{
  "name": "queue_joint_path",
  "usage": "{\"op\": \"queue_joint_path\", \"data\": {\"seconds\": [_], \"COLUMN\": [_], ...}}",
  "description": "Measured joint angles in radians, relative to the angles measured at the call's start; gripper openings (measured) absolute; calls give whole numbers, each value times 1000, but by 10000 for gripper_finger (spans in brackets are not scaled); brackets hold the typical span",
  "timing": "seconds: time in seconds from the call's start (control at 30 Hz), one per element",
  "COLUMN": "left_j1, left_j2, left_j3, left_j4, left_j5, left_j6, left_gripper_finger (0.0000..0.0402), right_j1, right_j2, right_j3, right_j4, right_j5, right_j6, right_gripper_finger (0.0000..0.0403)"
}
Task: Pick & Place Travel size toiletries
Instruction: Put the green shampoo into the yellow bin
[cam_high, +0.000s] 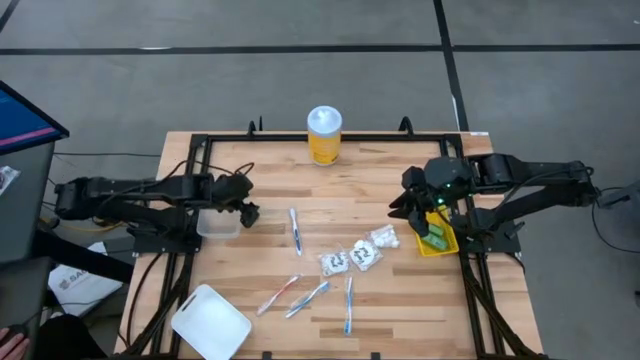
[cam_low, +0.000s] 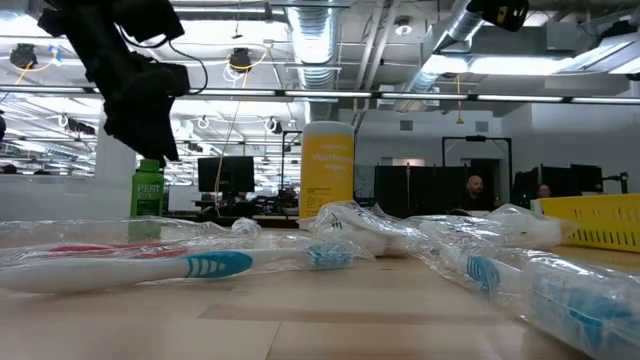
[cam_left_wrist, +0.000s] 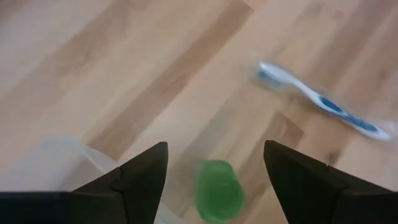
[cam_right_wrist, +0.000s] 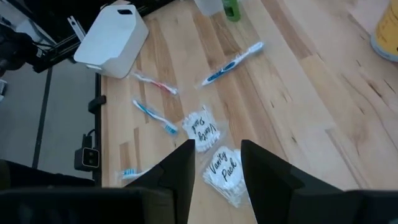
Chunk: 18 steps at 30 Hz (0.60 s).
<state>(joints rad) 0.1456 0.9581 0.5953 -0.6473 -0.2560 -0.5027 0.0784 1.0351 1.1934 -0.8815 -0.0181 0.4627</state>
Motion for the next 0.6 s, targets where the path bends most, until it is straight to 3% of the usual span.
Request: {"op": "queue_joint_path", "data": {"seconds": [0.27, 0.6], "left_j1": [-140, -168], "left_j2": [-42, -169], "left_j3": [-103, -209], "left_j4": [44, 126], "left_j5": [-193, -216], "left_j6": [20, -3], "left_gripper_finger": [266, 235], "right_j1": [0, 0], "right_j2": [-1, -1], "right_j3": [0, 0], "right_j4": [1, 1], "right_j5": [0, 0], "right_j6": [10, 10], "right_gripper_finger": [121, 121]}}
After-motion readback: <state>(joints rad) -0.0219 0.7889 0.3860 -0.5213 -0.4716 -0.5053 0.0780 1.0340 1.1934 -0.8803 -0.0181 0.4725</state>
